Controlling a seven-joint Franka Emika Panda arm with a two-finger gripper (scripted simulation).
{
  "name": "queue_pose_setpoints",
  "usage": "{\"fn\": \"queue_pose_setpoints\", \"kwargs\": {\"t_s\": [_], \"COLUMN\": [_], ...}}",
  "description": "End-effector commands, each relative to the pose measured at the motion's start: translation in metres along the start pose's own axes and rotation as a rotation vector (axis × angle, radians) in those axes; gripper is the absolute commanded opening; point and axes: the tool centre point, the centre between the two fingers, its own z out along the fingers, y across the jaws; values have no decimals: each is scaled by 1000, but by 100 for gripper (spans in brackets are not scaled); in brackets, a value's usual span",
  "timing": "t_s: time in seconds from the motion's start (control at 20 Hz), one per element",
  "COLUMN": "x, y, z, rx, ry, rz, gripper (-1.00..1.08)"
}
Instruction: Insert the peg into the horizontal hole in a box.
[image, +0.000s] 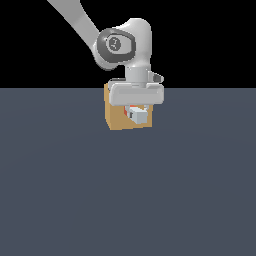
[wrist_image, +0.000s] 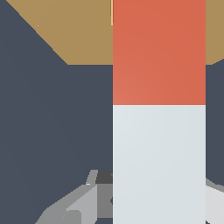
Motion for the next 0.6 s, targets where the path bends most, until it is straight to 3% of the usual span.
{"fn": "queue_pose_setpoints", "kwargs": {"t_s": [0.0, 0.25, 0.55], "x": [24, 56, 65], "y": [1, 1, 3], "z": [-2, -3, -3], "rx": [-4, -5, -6], "ry": [1, 1, 1], "rz": [-2, -2, -2], "gripper": [-100, -100, -100]}}
